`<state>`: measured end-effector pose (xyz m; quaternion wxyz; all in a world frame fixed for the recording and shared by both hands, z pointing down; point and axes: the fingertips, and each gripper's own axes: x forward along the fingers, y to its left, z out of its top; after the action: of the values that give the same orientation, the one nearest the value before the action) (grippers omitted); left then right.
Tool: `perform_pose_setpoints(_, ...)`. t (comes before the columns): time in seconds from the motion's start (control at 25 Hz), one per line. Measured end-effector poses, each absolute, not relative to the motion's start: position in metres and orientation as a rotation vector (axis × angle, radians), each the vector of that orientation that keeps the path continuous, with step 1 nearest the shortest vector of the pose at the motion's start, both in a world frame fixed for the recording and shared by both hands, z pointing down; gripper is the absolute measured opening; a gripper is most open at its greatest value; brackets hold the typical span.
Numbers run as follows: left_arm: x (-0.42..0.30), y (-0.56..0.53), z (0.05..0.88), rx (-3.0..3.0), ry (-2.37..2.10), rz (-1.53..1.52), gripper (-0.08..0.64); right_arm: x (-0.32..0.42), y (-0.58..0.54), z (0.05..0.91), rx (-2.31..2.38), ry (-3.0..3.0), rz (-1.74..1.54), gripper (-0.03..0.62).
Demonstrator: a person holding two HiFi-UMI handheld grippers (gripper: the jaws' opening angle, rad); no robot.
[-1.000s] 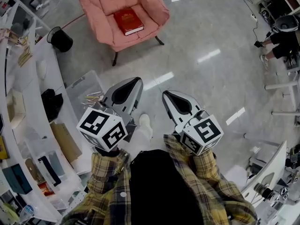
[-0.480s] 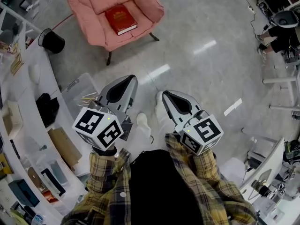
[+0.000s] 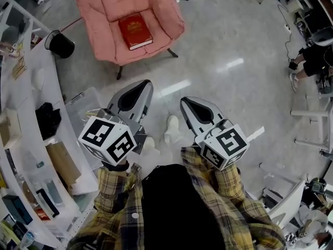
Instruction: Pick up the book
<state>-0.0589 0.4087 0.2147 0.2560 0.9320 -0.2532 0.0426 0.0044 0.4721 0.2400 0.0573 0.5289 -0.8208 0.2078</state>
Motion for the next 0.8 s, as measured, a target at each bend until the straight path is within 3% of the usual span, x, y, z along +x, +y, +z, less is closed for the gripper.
perform_pose_setpoints(0.32, -0.024, 0.38, 0.196, 2.518, -0.831, 0.079, 0.003, 0.05, 0.443, 0.23, 1.498, -2.57, 0.612, 0.017)
perform_pose_setpoints(0.8, -0.028, 0.349, 0.197, 2.455, -0.997, 0.027, 0.003, 0.061, 0.412, 0.239, 1.342, -2.631, 0.627, 0.017)
